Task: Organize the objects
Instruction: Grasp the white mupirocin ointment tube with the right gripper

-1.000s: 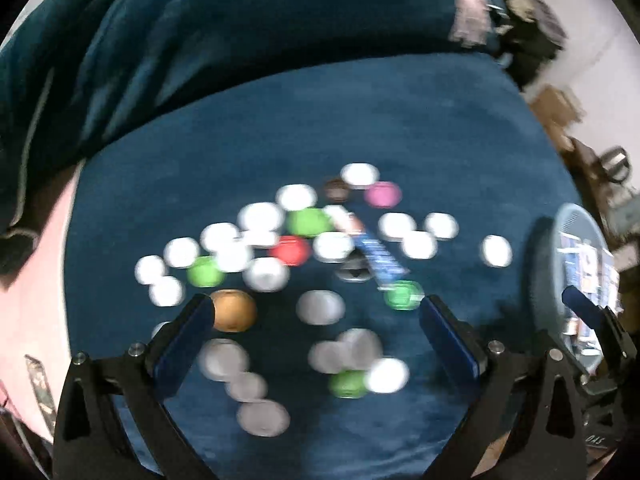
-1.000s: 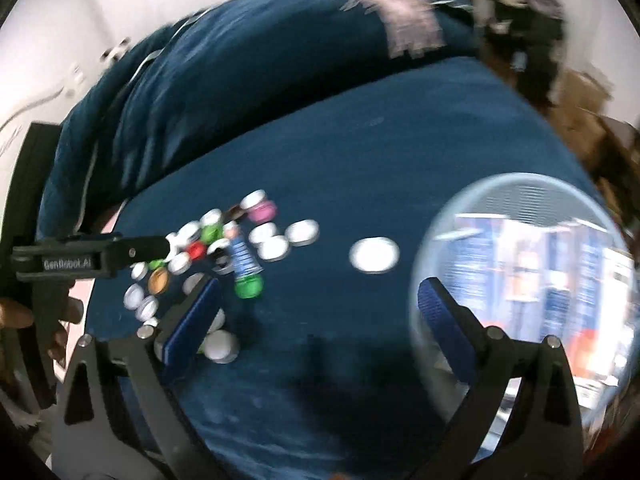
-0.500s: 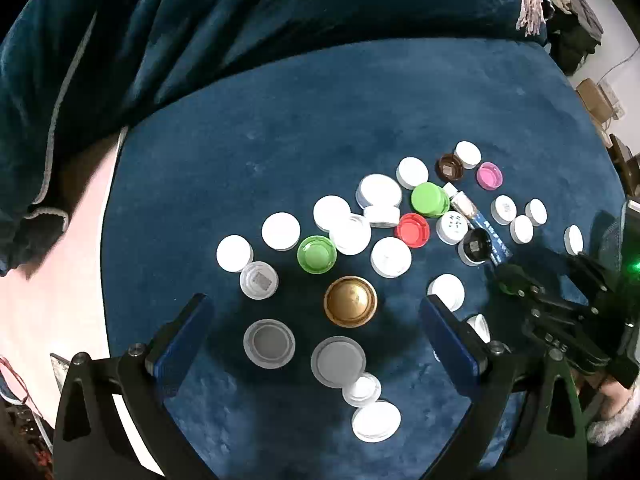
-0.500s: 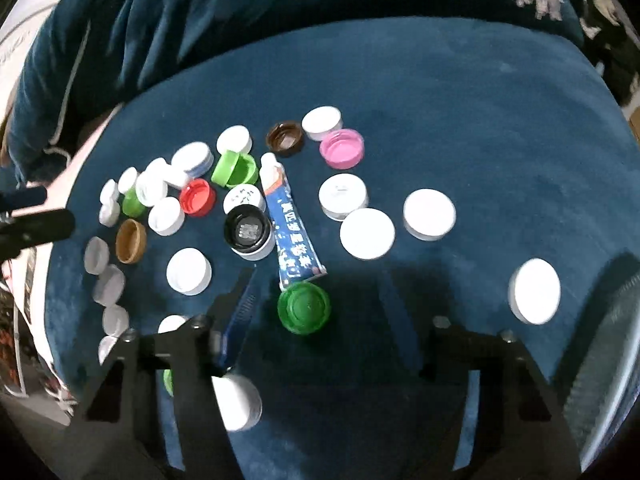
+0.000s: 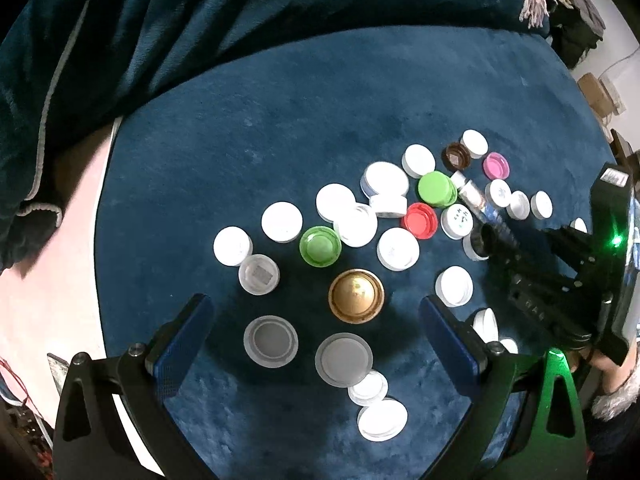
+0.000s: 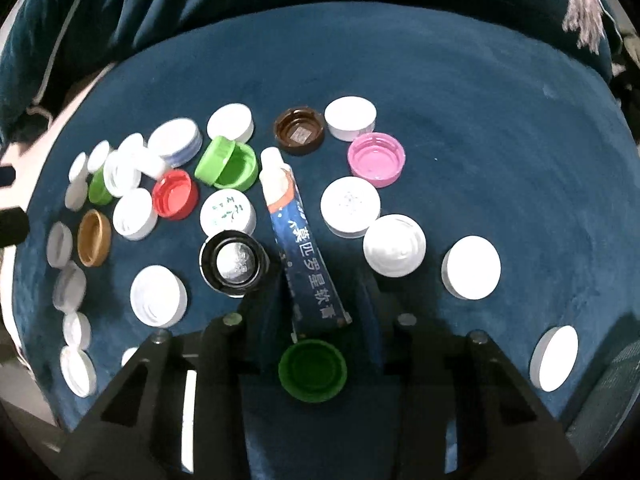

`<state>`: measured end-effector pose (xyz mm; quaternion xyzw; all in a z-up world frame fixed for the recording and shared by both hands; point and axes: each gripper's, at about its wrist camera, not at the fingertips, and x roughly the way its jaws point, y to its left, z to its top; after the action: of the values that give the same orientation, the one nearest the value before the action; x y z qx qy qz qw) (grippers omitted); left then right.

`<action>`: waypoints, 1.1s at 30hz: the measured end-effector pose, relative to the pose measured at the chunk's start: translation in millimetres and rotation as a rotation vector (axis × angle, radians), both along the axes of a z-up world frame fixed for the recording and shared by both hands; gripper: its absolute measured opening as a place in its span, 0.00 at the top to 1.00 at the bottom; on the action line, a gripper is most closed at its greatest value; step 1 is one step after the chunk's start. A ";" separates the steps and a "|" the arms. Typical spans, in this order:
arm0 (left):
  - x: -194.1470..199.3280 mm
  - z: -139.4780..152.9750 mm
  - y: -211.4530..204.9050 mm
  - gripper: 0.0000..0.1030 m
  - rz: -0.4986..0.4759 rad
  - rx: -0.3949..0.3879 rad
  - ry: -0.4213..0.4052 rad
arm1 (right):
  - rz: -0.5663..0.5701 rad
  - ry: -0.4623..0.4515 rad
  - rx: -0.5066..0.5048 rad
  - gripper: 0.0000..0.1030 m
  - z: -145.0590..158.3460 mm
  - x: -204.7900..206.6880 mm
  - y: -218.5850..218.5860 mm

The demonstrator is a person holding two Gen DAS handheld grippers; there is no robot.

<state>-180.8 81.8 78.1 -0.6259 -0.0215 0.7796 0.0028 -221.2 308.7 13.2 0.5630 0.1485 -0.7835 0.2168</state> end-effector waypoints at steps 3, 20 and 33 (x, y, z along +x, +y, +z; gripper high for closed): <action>1.5 -0.1 1.0 0.01 -0.004 0.001 -0.003 | -0.013 0.016 -0.029 0.77 11.4 3.9 7.1; 0.7 -6.1 20.8 0.01 -0.062 0.008 -0.024 | -0.201 -0.060 -0.167 0.74 28.6 90.8 104.4; 0.7 -17.9 33.8 0.01 -0.105 -0.001 -0.061 | -0.293 -0.053 -0.154 0.68 7.8 59.2 88.8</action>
<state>-180.1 115.6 60.2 -0.6496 0.0114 0.7590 0.0428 -162.0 397.5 21.0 0.5810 -0.0014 -0.8006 0.1467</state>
